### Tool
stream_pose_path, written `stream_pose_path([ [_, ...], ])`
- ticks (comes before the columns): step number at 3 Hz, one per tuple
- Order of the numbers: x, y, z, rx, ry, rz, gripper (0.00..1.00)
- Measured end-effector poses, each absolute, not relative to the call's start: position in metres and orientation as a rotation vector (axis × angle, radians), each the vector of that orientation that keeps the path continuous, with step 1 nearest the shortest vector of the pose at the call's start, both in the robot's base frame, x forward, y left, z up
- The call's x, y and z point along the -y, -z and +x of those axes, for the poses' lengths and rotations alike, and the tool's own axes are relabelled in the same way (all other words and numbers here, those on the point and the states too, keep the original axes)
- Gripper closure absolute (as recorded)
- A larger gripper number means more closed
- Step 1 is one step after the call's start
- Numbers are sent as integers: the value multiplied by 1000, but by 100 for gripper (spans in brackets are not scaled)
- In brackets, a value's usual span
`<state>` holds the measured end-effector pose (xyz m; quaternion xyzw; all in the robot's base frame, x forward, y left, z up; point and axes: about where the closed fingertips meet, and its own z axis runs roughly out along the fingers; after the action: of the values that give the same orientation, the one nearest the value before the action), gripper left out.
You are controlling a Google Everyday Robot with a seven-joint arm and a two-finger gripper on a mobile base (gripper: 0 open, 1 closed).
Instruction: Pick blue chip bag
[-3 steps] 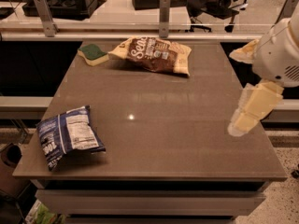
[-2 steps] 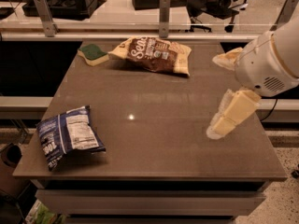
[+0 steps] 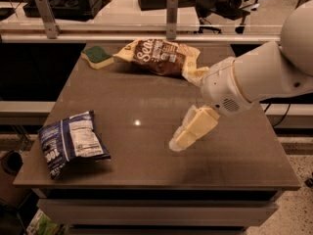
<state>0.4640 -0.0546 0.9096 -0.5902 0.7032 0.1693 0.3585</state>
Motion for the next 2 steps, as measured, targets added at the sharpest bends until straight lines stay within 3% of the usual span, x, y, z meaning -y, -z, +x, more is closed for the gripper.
stream_pose_path([
  [2,-8,-886,466,-1731,-586,-1510,0],
])
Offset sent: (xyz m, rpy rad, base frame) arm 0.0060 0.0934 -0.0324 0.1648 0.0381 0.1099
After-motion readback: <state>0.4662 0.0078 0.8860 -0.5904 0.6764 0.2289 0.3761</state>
